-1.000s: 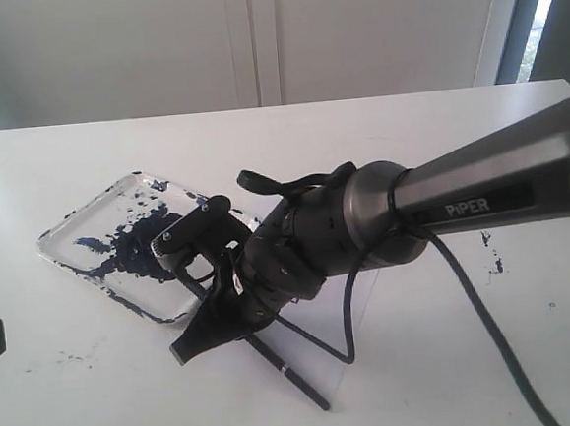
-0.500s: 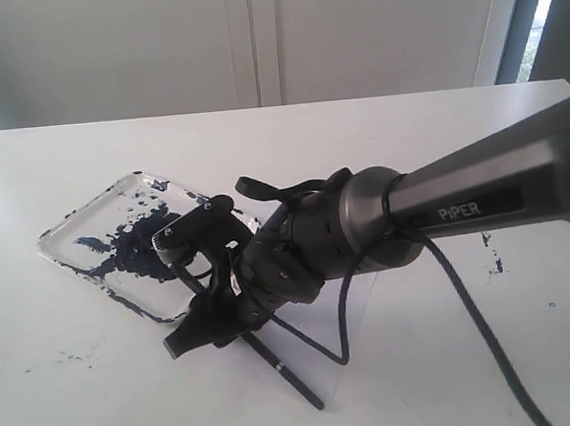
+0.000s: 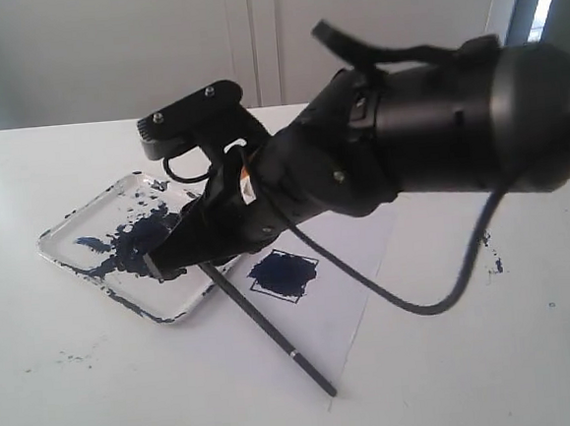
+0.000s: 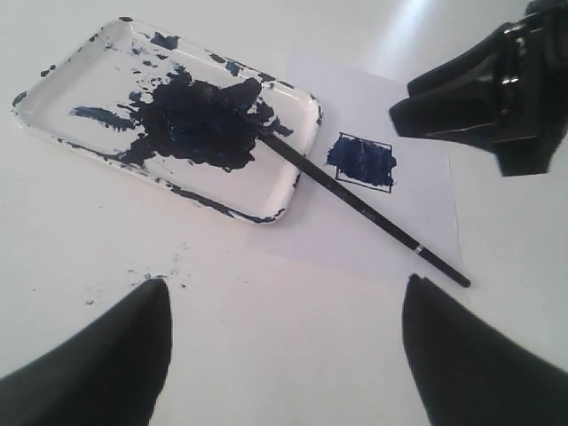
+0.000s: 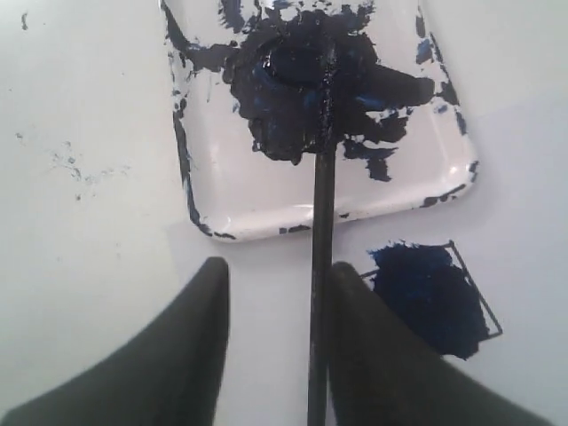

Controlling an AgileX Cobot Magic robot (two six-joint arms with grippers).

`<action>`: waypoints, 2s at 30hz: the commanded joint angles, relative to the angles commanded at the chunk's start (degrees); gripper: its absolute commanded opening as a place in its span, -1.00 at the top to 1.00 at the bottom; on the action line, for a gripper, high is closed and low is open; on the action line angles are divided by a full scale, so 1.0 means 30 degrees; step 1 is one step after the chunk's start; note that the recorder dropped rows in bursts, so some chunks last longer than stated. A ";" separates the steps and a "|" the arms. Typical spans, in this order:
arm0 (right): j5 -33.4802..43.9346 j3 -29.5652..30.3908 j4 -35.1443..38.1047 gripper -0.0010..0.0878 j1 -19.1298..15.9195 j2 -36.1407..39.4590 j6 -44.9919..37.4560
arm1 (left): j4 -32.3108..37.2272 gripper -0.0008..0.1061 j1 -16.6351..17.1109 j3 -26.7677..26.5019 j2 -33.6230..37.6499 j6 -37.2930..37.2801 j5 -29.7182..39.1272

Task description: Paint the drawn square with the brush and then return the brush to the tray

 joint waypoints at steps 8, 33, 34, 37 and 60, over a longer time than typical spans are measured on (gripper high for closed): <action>0.0586 0.1257 -0.0042 0.98 0.0564 -0.1734 -0.1043 | -0.0113 -0.42 0.0000 0.0000 -0.0037 -0.0074 0.0747; -1.2339 1.4180 -0.0426 0.98 0.2135 -1.1163 -0.1337 | -0.0152 -0.42 0.0000 0.0000 -0.0037 -0.0290 0.1431; -1.2440 1.4654 -0.0426 0.98 0.2135 -1.1488 -0.1337 | -0.0152 -0.42 0.0000 0.0000 -0.0037 -0.0290 0.1431; -1.3180 1.5745 -0.0013 0.98 0.2135 -1.2471 -0.1337 | -0.0152 -0.42 0.0000 0.0000 -0.0037 -0.0290 0.1431; -1.6547 2.1546 0.1871 0.98 0.2135 -1.7744 -0.0958 | -0.0152 -0.42 0.0000 0.0000 -0.0037 -0.0290 0.1312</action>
